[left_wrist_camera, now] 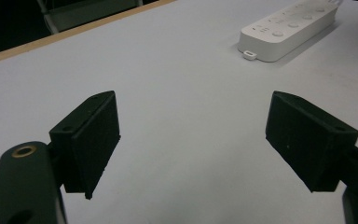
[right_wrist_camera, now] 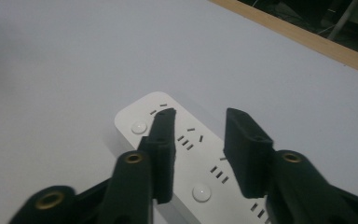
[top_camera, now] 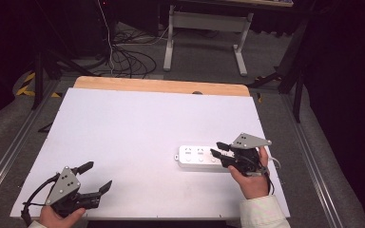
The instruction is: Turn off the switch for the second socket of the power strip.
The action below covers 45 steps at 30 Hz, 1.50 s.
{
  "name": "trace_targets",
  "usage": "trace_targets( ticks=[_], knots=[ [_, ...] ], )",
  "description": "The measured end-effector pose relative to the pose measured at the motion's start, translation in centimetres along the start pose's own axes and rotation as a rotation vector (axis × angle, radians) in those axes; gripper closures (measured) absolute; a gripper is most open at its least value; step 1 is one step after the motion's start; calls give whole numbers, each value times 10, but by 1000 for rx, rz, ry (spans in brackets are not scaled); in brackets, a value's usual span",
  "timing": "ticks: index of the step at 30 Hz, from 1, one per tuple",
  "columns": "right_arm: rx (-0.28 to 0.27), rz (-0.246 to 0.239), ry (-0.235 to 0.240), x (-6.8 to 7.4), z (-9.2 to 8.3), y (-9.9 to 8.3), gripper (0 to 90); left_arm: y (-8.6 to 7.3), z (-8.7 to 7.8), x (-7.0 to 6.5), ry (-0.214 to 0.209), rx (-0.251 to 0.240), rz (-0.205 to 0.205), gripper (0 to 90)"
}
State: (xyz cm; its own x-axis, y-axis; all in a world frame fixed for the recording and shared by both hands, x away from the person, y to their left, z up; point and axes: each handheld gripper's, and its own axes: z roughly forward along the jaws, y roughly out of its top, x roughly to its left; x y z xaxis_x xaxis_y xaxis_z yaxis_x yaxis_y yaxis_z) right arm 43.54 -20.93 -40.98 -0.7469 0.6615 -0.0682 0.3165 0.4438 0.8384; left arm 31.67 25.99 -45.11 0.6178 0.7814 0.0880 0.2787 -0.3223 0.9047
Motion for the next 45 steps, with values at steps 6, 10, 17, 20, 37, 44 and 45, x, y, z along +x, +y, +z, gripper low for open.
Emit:
trace_targets(
  ticks=[6, 10, 17, 20, 37, 44, 45],
  knots=[
    [60, -7, -11, -1, 0, 1, 900, 0, 1, 0, 1, 5, 6, 181],
    [89, 3, -29, -1, 2, 1, 900, 0, 0, 0, 5, 5, 6, 181],
    [180, 137, -21, -12, 7, -3, 900, 0, 1, 1, 7, 6, 2, 182],
    [193, 159, -23, -15, 7, -4, 900, -1, 1, 2, 7, 8, -6, 183],
    [298, 156, -29, -14, 26, -10, 900, -1, 3, 1, 15, 22, 1, 183],
    [316, 138, -31, -11, 32, -11, 900, -1, 2, 1, 14, 23, 5, 184],
    [315, 140, -31, -10, 33, -12, 900, -1, 2, 1, 11, 24, 4, 184]
  ],
)
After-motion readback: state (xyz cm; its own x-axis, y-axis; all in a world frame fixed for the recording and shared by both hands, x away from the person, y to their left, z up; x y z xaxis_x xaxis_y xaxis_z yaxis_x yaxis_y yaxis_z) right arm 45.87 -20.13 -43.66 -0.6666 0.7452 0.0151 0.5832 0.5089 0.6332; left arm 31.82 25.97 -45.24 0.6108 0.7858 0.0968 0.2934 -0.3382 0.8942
